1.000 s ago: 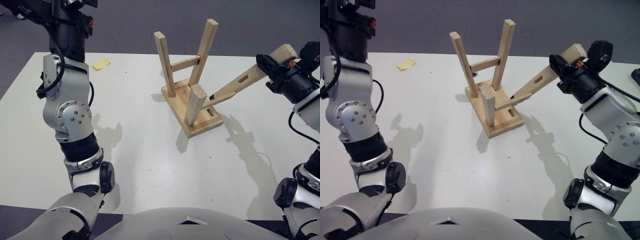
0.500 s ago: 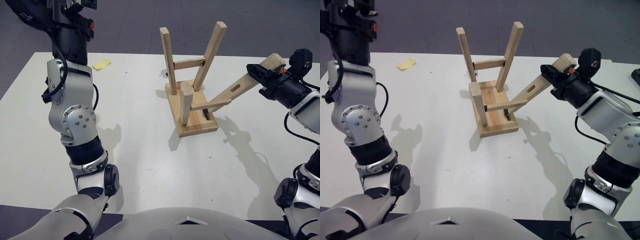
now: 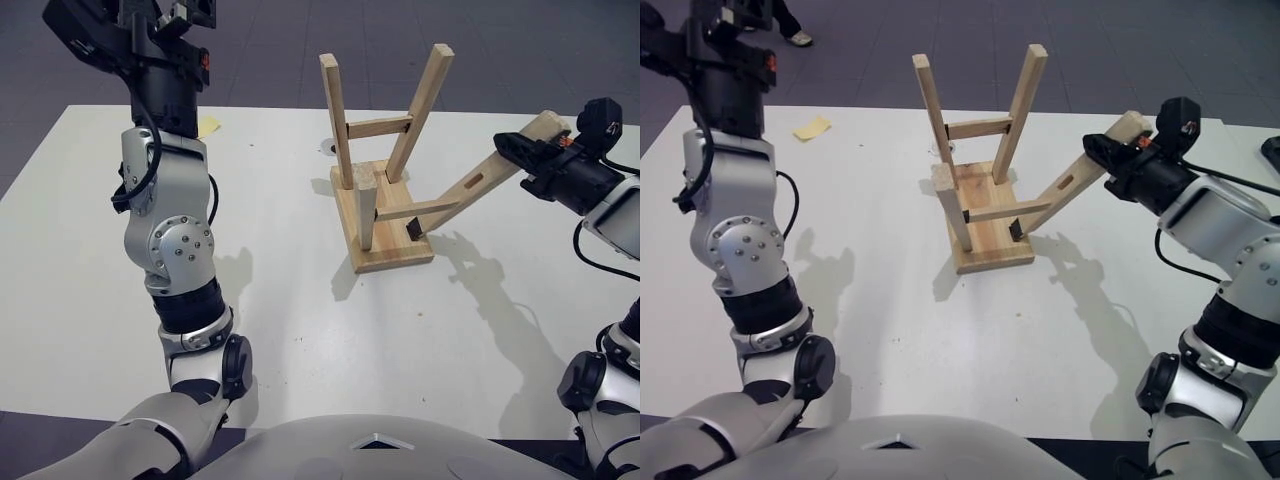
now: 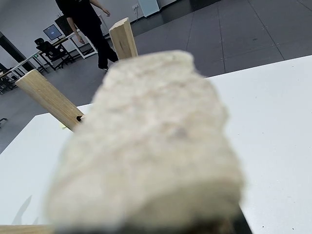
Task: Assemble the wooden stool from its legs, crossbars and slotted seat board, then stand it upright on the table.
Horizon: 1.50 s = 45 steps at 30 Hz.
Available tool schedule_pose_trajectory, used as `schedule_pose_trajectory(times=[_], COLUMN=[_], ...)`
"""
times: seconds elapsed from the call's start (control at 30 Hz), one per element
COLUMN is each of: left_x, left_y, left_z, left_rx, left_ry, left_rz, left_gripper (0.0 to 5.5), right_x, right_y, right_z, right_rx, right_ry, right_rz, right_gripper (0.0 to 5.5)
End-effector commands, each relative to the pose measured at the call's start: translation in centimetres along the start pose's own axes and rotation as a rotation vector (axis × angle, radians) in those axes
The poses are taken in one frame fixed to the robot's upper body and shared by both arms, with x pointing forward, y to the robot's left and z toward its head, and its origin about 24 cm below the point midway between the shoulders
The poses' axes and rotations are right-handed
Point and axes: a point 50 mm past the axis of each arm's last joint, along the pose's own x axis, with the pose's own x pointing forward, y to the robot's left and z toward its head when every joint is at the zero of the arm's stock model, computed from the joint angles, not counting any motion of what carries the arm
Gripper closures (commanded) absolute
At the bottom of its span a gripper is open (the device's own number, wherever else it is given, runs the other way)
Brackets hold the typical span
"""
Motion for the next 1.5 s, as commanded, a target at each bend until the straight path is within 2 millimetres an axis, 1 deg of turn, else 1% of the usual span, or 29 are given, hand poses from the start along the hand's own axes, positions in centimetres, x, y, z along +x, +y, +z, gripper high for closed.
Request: schedule_pose_trajectory(times=[0.03,0.13,0.27,0.47,0.6,0.7,0.83,1.0,1.23,1.37,1.5], left_x=[0.2,0.0,-0.1,0.0,0.1,0.3,0.5,0.8,1.0,1.0,0.9], left_y=[-0.8,-1.7,-2.3,-2.3,-2.1,-2.1,-2.1,-2.1,-2.2,-2.2,-2.0], left_z=[-0.9,-1.9,-2.8,-2.9,-3.0,-3.0,-3.1,-3.2,-3.6,-3.7,-3.5], left_rx=[-0.038,-0.068,-0.087,-0.086,-0.077,-0.071,-0.07,-0.069,-0.074,-0.074,-0.072], left_ry=[0.023,0.058,0.087,0.099,0.104,0.106,0.115,0.122,0.13,0.133,0.127], left_rz=[-0.009,-0.023,-0.032,-0.031,-0.028,-0.033,-0.039,-0.048,-0.058,-0.06,-0.052], left_gripper=[0.1,0.1,0.1,0.1,0.1,0.1,0.1,0.1,0.1,0.1,0.1], right_x=[0.6,0.5,0.3,0.2,0.6,0.7,1.0,2.0,3.1,2.8,2.1], right_y=[-0.8,-2.0,-2.3,-2.8,-2.6,-2.5,-2.4,-1.4,-1.1,-0.8,-0.5], right_z=[-2.3,-3.5,-4.9,-5.7,-7.2,-8.3,-9.1,-9.4,-9.5,-8.9,-7.5], right_rx=[0.079,0.136,0.134,0.11,0.097,0.119,0.147,0.144,0.143,0.161,0.185], right_ry=[0.075,0.103,0.125,0.099,0.081,0.057,-0.005,-0.064,-0.098,-0.114,-0.133], right_rz=[-0.049,-0.107,-0.135,-0.174,-0.173,-0.166,-0.169,-0.154,-0.158,-0.129,-0.098], right_gripper=[4.5,4.5,4.5,4.5,4.5,4.49,4.49,4.49,4.49,4.49,4.49])
